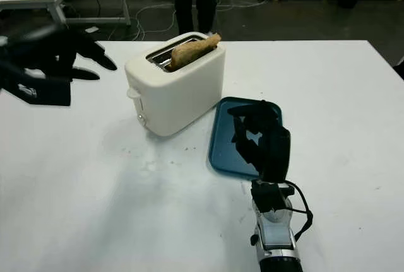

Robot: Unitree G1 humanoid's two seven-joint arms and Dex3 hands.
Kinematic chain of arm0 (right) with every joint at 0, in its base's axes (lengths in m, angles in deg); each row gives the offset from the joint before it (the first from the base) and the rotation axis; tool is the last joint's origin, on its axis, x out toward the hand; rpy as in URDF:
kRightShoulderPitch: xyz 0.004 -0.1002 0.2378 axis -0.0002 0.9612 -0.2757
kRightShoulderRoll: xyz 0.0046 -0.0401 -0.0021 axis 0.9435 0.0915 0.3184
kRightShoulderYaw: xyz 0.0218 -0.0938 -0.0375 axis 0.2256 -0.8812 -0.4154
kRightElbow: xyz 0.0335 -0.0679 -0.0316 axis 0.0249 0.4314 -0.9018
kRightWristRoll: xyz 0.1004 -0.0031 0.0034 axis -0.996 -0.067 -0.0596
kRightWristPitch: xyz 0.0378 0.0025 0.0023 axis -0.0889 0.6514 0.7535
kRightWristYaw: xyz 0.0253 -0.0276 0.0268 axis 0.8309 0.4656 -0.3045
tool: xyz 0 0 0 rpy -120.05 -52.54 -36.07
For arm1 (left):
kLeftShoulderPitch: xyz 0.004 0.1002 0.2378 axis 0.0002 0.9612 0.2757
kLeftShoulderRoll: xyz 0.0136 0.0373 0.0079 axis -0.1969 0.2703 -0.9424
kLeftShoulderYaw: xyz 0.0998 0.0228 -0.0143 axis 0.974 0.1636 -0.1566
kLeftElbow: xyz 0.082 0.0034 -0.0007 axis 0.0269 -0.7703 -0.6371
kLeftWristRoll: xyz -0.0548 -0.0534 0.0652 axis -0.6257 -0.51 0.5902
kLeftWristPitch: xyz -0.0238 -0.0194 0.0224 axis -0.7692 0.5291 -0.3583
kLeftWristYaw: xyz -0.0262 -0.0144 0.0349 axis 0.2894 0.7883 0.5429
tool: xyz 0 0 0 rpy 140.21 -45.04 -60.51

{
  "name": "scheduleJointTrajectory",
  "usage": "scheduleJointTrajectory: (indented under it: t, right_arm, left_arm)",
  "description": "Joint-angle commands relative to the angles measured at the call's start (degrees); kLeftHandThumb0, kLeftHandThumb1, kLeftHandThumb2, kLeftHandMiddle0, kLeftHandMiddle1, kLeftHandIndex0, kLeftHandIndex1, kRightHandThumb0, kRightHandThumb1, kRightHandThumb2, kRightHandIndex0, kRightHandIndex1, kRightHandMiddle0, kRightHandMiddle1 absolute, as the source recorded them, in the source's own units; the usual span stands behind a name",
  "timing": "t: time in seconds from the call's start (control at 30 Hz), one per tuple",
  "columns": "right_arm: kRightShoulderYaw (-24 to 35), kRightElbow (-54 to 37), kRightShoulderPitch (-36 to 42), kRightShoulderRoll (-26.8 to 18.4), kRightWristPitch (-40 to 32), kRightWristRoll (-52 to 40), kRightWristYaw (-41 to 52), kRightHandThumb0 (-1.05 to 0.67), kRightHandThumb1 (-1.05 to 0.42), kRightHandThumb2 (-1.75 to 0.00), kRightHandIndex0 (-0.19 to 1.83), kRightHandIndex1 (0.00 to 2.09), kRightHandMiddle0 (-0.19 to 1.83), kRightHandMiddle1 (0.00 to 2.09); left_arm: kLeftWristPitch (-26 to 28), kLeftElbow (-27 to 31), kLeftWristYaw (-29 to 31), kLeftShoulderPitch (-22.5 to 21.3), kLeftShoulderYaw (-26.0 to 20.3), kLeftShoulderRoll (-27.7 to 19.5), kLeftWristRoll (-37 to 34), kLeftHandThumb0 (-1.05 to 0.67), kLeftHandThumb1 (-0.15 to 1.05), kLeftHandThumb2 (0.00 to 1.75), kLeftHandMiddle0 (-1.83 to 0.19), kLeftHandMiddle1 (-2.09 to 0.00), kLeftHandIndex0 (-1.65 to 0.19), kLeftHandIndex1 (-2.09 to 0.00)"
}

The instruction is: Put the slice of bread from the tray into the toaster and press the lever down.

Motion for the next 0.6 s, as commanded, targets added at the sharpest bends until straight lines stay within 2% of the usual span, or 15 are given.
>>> scheduleJointTrajectory:
  t: [0.0,0.23,0.33,0.37,0.47,0.57]
  right_arm:
    - [0.2,-0.1,-0.3,0.0,1.1,0.0,-0.6,-0.49,-0.92,-0.41,1.00,1.75,0.69,1.69]
    - [0.2,-0.3,-0.3,-0.1,1.0,-0.7,-0.4,-0.49,-0.92,-0.41,0.99,1.75,0.68,1.69]
    - [0.3,-0.5,-0.3,0.0,0.8,0.0,-1.0,-0.49,-0.92,-0.41,0.99,1.75,0.68,1.69]
    - [0.3,-0.5,-0.3,0.0,0.8,0.2,-1.1,-0.49,-0.92,-0.41,0.99,1.75,0.69,1.68]
    - [0.4,-0.3,-0.3,0.0,1.0,-0.3,-1.1,-0.48,-0.92,-0.41,0.99,1.75,0.69,1.67]
    - [0.5,0.4,-0.6,-0.2,1.9,-0.4,-1.2,-0.47,-0.92,-0.41,0.99,1.75,0.68,1.66]
  left_arm:
    - [0.3,-1.3,1.7,-1.5,1.2,-0.2,-1.0,-0.21,0.92,0.13,-0.94,-1.74,-0.98,-0.03]
    - [-1.1,-4.9,3.4,-2.8,3.2,0.8,-2.4,-0.19,0.92,0.20,-0.93,-1.75,-0.95,-0.01]
    - [-0.8,-5.0,3.7,-2.6,4.4,0.9,-1.5,-0.21,0.92,0.27,-0.90,-1.55,-0.91,0.00]
    - [-1.0,-5.1,3.6,-2.5,4.7,0.9,-1.3,-0.20,0.91,0.29,-0.92,-1.55,-0.91,0.00]
    - [-2.2,-5.6,2.9,-1.6,5.3,0.8,-1.1,-0.22,0.90,0.34,-0.93,-1.70,-0.91,0.00]
    - [-3.5,-6.2,2.3,-0.7,5.5,0.9,-1.4,-0.24,0.90,0.38,-0.93,-1.74,-0.90,0.00]
